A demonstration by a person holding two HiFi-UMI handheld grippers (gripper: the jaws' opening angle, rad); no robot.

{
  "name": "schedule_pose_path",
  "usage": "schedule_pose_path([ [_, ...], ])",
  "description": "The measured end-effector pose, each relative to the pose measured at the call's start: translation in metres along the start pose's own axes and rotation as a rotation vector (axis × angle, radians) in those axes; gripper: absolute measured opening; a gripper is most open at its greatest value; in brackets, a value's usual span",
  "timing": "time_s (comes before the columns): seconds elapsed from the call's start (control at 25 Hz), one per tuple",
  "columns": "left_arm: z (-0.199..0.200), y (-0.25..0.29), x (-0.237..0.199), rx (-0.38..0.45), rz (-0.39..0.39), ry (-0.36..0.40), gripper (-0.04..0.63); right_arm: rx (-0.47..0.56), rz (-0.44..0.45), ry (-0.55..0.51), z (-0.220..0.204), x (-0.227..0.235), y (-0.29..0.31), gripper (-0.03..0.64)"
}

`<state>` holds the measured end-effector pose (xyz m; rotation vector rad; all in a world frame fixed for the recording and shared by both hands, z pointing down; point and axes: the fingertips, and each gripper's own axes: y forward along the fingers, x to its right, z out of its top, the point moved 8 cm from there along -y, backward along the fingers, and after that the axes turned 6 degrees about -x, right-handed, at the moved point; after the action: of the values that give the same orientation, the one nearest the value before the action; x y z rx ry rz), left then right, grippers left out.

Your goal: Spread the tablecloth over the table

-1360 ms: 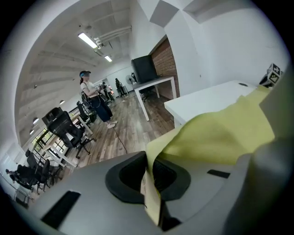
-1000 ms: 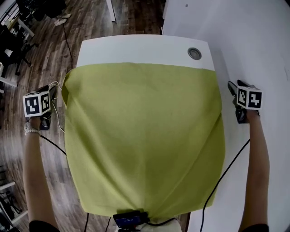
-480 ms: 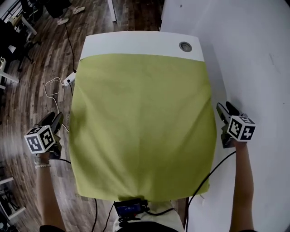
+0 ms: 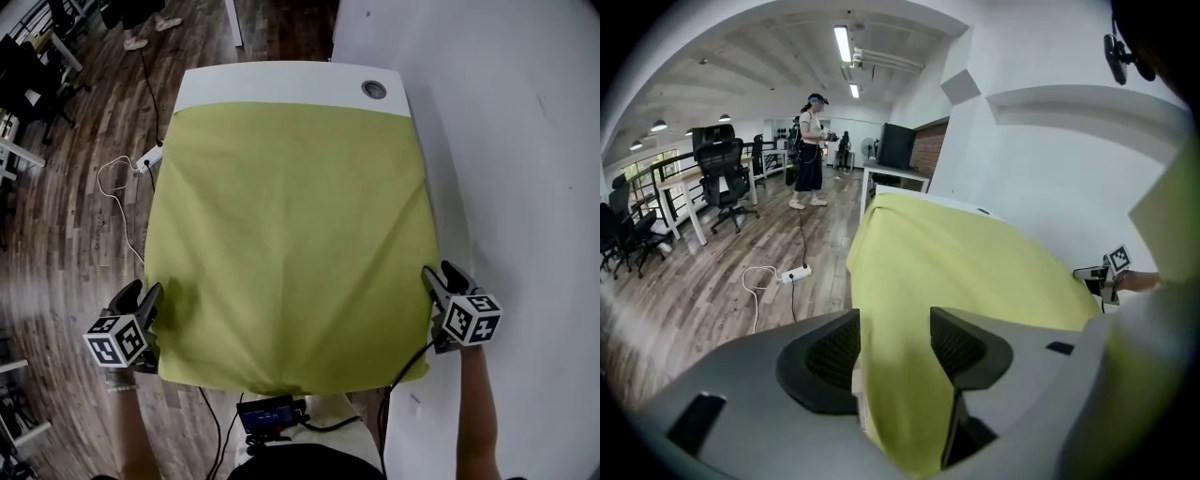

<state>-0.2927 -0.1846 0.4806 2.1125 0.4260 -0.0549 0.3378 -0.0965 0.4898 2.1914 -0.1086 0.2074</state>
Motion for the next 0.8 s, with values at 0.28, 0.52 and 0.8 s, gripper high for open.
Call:
schedule_pose_path([
  [0.28, -0.033, 0.009, 0.008, -0.028, 0.023, -0.028, 0.239, -0.020, 0.023, 0.091, -0.041, -0.017, -0.003, 0.229],
  [0.52, -0.034, 0.010, 0.009, 0.016, 0.021, -0.090, 0.224, 0.017, 0.011, 0.158, -0.042, -0.021, -0.004, 0.179],
  [0.8, -0.016, 0.021, 0.009, 0.015, 0.041, -0.083, 0.212, 0.005, 0.002, 0.164, -0.021, -0.013, 0.010, 0.153],
])
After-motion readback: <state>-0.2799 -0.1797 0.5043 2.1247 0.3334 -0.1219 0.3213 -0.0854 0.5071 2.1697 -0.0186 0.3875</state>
